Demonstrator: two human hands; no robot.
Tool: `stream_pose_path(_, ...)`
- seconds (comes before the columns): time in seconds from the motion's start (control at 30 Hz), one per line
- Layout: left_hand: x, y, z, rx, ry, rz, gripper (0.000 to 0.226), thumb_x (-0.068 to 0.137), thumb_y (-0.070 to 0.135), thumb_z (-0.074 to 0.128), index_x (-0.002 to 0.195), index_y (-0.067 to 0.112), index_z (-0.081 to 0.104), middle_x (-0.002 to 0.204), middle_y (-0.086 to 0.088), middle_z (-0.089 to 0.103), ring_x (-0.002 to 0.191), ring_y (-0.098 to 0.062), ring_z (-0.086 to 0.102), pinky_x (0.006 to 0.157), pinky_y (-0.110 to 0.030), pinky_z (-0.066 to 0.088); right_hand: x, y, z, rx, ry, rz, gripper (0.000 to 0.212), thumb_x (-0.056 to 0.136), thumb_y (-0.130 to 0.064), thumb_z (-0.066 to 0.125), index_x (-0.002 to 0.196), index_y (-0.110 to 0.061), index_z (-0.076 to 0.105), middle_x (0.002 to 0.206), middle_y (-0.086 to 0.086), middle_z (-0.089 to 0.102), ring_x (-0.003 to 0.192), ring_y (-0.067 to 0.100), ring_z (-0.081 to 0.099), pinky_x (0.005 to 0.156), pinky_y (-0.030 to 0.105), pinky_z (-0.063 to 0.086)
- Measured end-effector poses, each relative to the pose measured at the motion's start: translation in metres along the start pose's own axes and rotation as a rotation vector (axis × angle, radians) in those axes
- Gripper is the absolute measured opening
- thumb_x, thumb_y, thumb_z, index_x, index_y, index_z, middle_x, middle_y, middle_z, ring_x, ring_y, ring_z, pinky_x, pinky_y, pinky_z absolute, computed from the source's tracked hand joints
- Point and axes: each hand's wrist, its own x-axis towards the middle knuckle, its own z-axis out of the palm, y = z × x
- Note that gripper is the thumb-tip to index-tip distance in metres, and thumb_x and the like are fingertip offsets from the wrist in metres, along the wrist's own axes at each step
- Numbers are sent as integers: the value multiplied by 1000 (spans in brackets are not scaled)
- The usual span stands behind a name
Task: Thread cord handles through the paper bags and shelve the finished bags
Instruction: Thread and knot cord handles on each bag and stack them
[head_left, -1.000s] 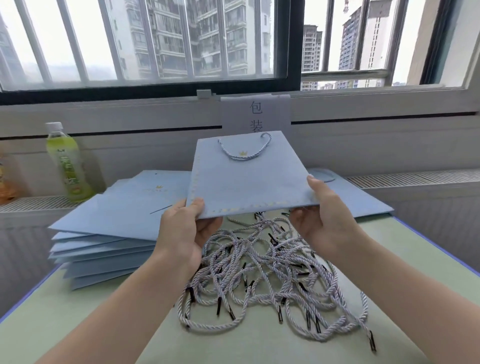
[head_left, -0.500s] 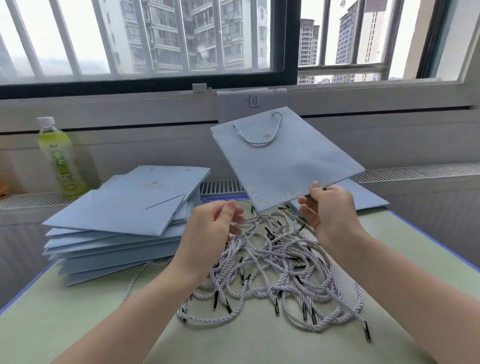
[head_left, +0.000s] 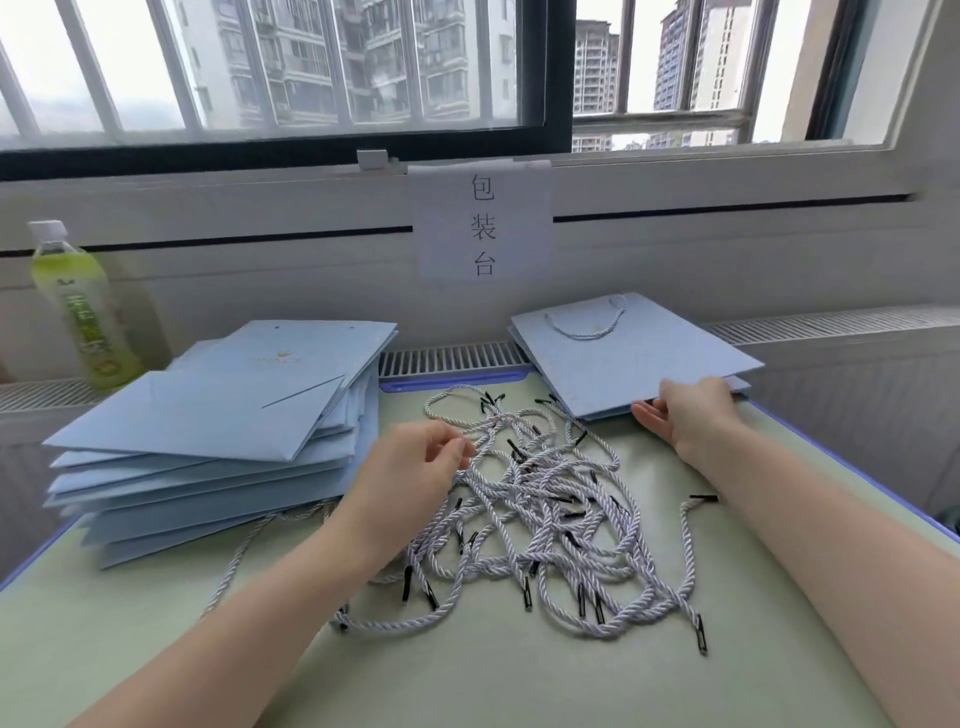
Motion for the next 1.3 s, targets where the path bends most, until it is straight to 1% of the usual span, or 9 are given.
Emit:
stream_pose_path(0.13,1,-2,2,45,-5,18,19,96,11,50,90,16,68,84,-1,69,62,-10,60,53,-17,44,6,4,-2,-13,57,-34,23,91,6,46,73,-7,38,73,8,51,53,17,65,55,22,55)
stream_pose_path(0.27,0,-3,2,133,6,52,20,96,14,49,93,18,69,85,4,69,78,-11,63,72,-28,50,9,5,-1,-67,23,-8,15,87,14,45,96,2,48,83,16,58,87,33,67,51,22,55)
stream_pose_path(0.37,0,-3,1,176,9,71,20,96,16,49,93,19,69,85,4,69,78,-11,62,75,-33,52,1,3,5,-106,46,-17,38,90,11,36,128,7,37,91,17,53,69,24,61,55,27,56)
stream_pose_path(0.47,0,2,-4,195,44,121,19,95,16,51,95,19,70,86,5,69,84,-12,63,81,-40,51,-14,1,11,-148,31,-87,38,93,3,34,131,-1,32,99,14,46,61,15,49,49,24,53)
stream_pose_path(0.63,0,16,-31,519,511,367,19,87,5,57,99,15,70,91,-2,70,91,-27,62,74,-36,46,-59,0,34,-545,-335,-306,24,95,-4,38,114,-3,54,89,7,55,66,15,51,66,31,50)
stream_pose_path(0.7,5,15,-48,648,569,268,24,88,8,57,110,15,65,101,-8,67,101,-33,56,79,-40,42,-80,6,43,-837,-528,-456,18,97,-17,45,107,-10,57,93,4,58,76,13,54,73,32,48)
stream_pose_path(0.87,16,-6,-66,944,143,-351,55,93,51,44,132,13,34,130,-16,45,122,-36,38,95,-43,34,-98,25,45,-1482,-735,-766,37,93,-46,48,118,-20,53,120,-1,45,113,16,40,98,36,38)
stream_pose_path(1.13,18,-12,-73,1052,59,-336,45,94,46,48,119,8,41,127,-14,47,118,-33,44,87,-37,36,-99,23,45,-1402,-670,-1074,20,94,-35,52,102,-20,63,106,-4,54,100,15,48,80,28,40)
stream_pose_path(1.3,11,-1,-80,1057,60,-312,15,93,19,47,87,13,35,105,-9,51,91,-30,46,72,-31,31,-96,15,46,-910,-480,-1152,12,97,-22,47,93,-13,53,78,-2,62,68,21,58,63,41,48)
